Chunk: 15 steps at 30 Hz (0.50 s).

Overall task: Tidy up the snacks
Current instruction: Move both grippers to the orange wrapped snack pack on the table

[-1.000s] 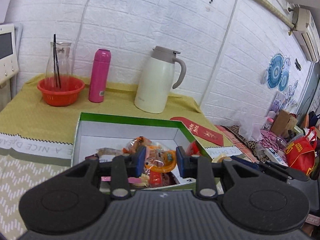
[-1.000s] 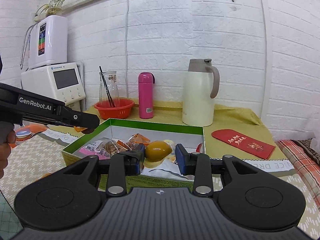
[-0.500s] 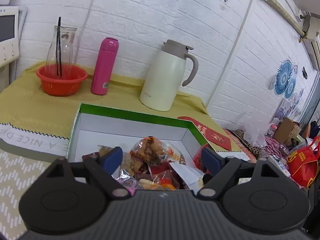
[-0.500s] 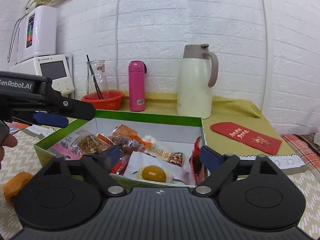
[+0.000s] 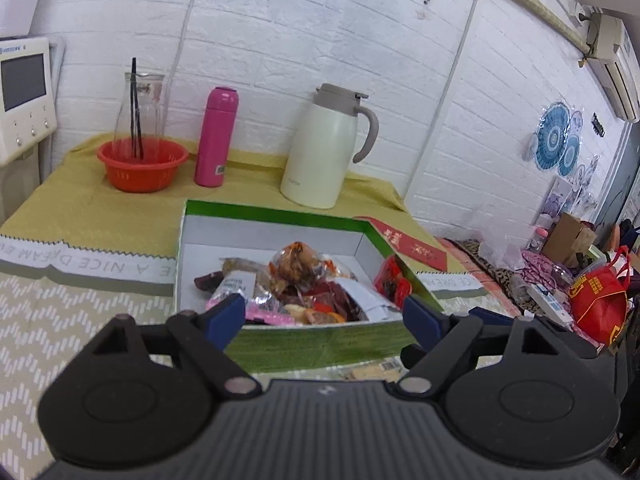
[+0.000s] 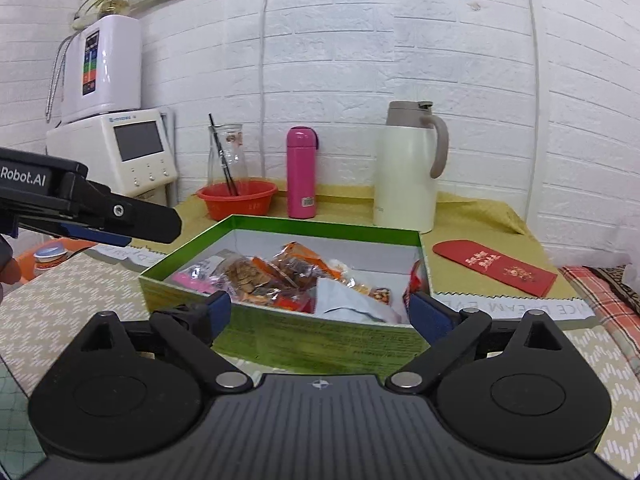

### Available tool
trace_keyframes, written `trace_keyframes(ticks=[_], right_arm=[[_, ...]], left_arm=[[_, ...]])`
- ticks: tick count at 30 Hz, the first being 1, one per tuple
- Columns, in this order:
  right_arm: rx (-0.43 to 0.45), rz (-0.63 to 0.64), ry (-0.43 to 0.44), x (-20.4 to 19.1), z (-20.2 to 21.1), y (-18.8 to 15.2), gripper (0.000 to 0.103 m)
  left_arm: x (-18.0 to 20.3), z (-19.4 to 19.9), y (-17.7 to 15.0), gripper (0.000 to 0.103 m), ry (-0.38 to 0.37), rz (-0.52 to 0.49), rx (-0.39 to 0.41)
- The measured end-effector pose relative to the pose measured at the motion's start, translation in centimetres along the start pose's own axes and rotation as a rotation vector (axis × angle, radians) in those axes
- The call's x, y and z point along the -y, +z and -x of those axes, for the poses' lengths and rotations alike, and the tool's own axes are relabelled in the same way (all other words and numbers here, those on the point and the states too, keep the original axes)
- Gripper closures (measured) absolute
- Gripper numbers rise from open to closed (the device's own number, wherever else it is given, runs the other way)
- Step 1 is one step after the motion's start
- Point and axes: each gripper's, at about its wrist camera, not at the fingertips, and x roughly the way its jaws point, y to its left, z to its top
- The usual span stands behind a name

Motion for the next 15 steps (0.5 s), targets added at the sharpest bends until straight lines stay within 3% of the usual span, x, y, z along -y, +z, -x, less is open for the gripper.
trace_keyframes(ticks=[2,5,15], right_arm=[[-0.089,0.007,-0.014,-1.0,-0.1,-0.6,0.0],[-0.051,0.009,0.065,-2.0,2.1,-2.5,0.0],[-0.132,-0.048,0.196,-6.2,4.9,-5.9,0.0]], left_arm=[[-0.4,0.6,-1.0,0.018,0.038,0.024,-0.039],[-1.6,3.2,-3.5,0.018,0.02,0.03,-0.011],[-4.4,7.9,-10.1,0.018,0.075,0.05,-0.088]])
